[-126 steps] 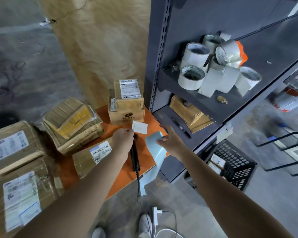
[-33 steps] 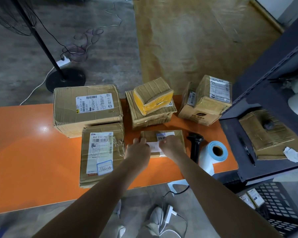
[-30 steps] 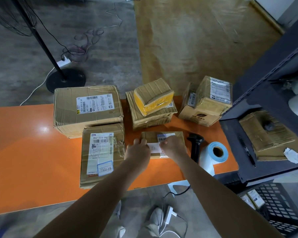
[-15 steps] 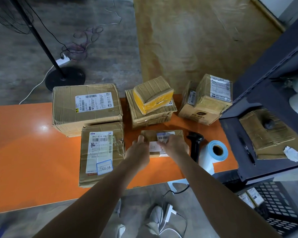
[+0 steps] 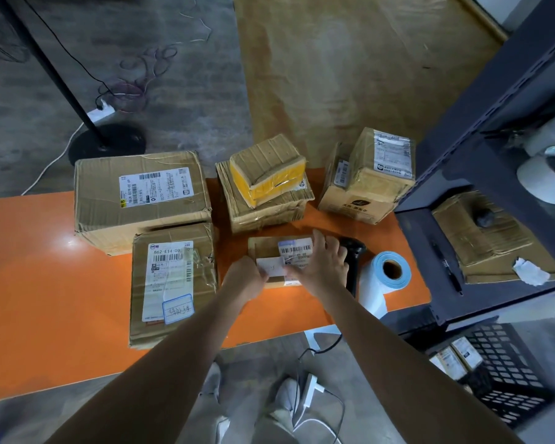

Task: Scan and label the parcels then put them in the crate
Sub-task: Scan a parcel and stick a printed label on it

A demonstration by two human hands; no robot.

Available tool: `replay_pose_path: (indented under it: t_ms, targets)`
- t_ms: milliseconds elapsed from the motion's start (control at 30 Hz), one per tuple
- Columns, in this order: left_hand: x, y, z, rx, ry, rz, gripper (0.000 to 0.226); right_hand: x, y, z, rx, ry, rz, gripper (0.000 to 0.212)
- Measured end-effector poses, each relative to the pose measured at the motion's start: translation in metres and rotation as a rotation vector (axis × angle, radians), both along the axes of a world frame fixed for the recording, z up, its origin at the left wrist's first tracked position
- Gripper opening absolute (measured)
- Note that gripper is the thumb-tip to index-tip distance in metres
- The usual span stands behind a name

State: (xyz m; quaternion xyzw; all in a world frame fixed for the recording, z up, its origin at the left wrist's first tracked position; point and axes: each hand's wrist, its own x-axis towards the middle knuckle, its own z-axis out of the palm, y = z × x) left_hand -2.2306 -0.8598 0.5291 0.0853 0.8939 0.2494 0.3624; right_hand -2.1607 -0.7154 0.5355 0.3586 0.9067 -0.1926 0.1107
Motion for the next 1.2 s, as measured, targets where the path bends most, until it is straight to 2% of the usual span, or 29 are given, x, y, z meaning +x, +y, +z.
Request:
replay_pose_path:
  t_ms: [67, 167, 367, 500, 767, 1033, 1200]
  targets:
    - [0.000, 0.000, -0.002, 0.064, -0.071, 0.094, 0.022, -0.002, 0.001, -0.002, -0.055, 0.013, -0.050, 0.111]
    - [0.003, 0.002, -0.001, 0.074, -0.083, 0.148, 0.030, -0.003, 0.000, -0.002, -0.172, 0.026, -0.126, 0.112]
    - [0.015, 0.008, 0.022, 0.234, -0.076, 0.386, 0.037, 0.000, 0.006, 0.024, -0.133, 0.122, -0.164, 0.102]
    - [0.024, 0.012, 0.039, 0.231, 0.070, 0.357, 0.026, 0.008, 0.009, 0.038, -0.137, 0.214, -0.180, 0.099]
    - [0.048, 0.006, 0.071, 0.326, 0.115, 0.376, 0.027, 0.041, 0.022, 0.066, -0.213, 0.418, -0.197, 0.105]
    - [0.067, -0.009, 0.104, 0.440, 0.168, 0.189, 0.033, 0.094, 0.016, 0.098, -0.260, 0.583, -0.334, 0.085]
    - [0.106, -0.023, 0.119, 0.651, 0.045, 0.130, 0.023, 0.155, -0.010, 0.112, -0.224, 0.671, -0.468, 0.077]
